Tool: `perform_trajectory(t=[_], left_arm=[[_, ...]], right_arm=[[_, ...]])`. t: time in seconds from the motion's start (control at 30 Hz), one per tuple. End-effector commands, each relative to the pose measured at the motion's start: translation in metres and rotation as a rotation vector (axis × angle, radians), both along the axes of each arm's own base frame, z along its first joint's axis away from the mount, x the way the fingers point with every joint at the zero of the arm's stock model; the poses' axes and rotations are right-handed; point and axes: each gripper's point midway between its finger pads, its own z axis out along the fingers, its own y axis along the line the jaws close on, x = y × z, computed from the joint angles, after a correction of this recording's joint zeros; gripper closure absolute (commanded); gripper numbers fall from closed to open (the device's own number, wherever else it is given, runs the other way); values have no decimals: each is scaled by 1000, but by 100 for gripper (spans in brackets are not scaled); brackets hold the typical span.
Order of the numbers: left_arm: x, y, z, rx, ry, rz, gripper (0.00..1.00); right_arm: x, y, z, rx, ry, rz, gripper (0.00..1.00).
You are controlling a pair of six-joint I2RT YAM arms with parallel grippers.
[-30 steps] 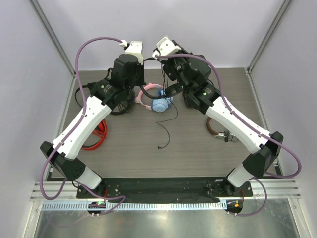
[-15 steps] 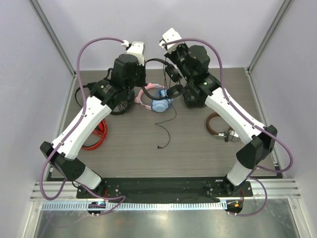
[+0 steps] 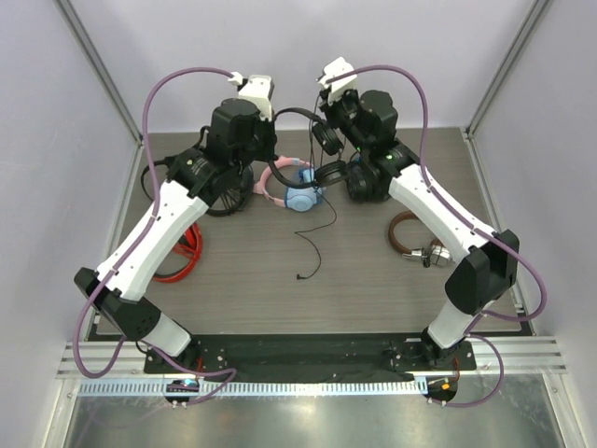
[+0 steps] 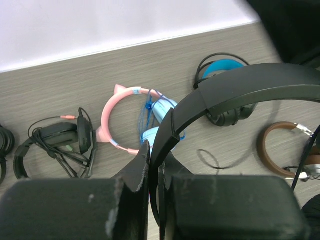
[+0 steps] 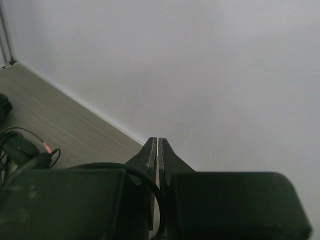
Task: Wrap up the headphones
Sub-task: Wrap the headphone cable with the right arm
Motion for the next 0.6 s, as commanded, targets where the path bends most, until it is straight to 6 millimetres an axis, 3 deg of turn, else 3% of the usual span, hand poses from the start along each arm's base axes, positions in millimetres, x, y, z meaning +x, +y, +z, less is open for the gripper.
perform_trajectory(t=[0.0,0.23,0.5,0.57], left_arm=[[-13,1,65,-113,-130,-33,100],[-19,3,94,-157,-181,-45,100],[-24,4,114,-201,-216,-47,100],[-24,4,116,-205,-217,-45,100]], right_arm=[[-14,7,11,120,-15,65,91],[-25,15,-14,195,27,129,91],[-41,21,-50,273,112,191,93],[-46,22,-50,293,115,207,93]])
